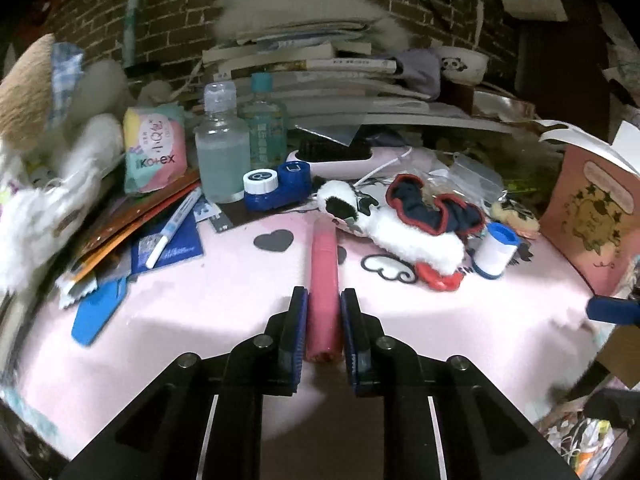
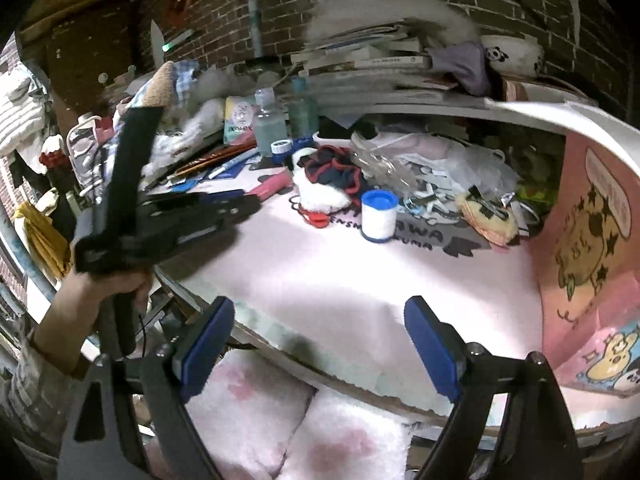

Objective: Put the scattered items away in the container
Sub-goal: 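Carry the pink tube into the white box with the left gripper and release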

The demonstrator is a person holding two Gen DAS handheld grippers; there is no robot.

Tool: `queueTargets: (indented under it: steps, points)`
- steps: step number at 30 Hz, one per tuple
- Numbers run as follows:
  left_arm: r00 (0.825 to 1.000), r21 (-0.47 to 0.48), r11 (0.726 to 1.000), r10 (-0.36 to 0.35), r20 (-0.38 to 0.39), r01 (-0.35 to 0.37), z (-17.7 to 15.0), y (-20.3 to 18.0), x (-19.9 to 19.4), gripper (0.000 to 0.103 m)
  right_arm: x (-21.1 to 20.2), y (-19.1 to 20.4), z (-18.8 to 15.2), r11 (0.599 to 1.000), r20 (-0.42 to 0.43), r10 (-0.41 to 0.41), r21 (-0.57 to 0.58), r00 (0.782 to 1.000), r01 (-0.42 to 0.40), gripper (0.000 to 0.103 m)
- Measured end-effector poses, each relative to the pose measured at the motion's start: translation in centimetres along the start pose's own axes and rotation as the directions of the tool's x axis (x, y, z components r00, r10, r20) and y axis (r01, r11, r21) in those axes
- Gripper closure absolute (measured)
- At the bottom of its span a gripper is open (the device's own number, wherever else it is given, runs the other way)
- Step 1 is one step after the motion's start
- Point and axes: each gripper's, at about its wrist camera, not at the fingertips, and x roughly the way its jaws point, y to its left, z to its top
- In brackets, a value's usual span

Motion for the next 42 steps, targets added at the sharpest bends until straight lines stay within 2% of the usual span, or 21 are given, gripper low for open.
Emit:
queueTargets:
  steps: [6, 12, 19, 22, 27, 31, 35, 39, 42]
  points:
    - [0.999, 0.0, 1.0, 0.011, 0.049, -0.011, -0.3, -0.4, 0.3, 0.091, 0.5, -0.6, -0.2, 0.999, -0.016, 0.013, 0.041, 1.0, -0.013, 0.018]
    - [0.994, 0.041, 0.997, 0.064, 0.092, -0.068, -0.4, -1.2, 0.9, 0.091, 0.6, -1.3, -0.3, 0.998, -0.022, 0.005, 0.065, 1.0, -0.003, 0.018]
    - [0.988, 0.061, 0.994, 0.083, 0.131, -0.092, -1.0, -1.6, 0.6, 0.091, 0.8, -1.9, -0.5, 0.996, -0.035, 0.008, 0.086, 0.999, -0.005, 0.018]
    - [0.986, 0.05, 0.996, 0.071, 0.151, -0.079, -1.3, -1.5, 0.4, 0.092, 0.8, -2.0, -0.6, 0.996, -0.033, 0.005, 0.088, 0.999, -0.002, 0.018]
    - [0.99, 0.06, 0.997, 0.043, 0.135, -0.051, -0.7, -1.8, 0.0, 0.092, 0.9, -2.3, -0.7, 0.995, -0.033, -0.009, 0.097, 0.999, 0.012, 0.018]
    - [0.991, 0.036, 0.999, 0.031, 0.133, -0.036, 0.6, -1.7, -0.9, 0.092, 1.1, -2.7, -0.7, 0.993, -0.025, -0.021, 0.113, 0.999, 0.023, 0.018]
    - [0.986, 0.008, 1.0, 0.016, 0.164, -0.018, 2.2, -1.3, -2.7, 0.092, 1.2, -3.0, -0.5, 0.991, -0.014, -0.012, 0.132, 1.0, 0.013, 0.018]
    - [0.982, 0.011, 0.999, -0.051, 0.182, 0.05, 4.4, -1.6, -4.8, 0.092, 1.2, -2.9, -0.2, 0.991, 0.004, -0.025, 0.128, 1.0, 0.024, 0.018]
    - [0.974, 0.04, 0.99, -0.142, 0.175, 0.137, 6.4, -2.7, -6.2, 0.092, 1.5, -3.3, -0.1, 0.988, 0.022, -0.054, 0.144, 0.998, 0.05, 0.018]
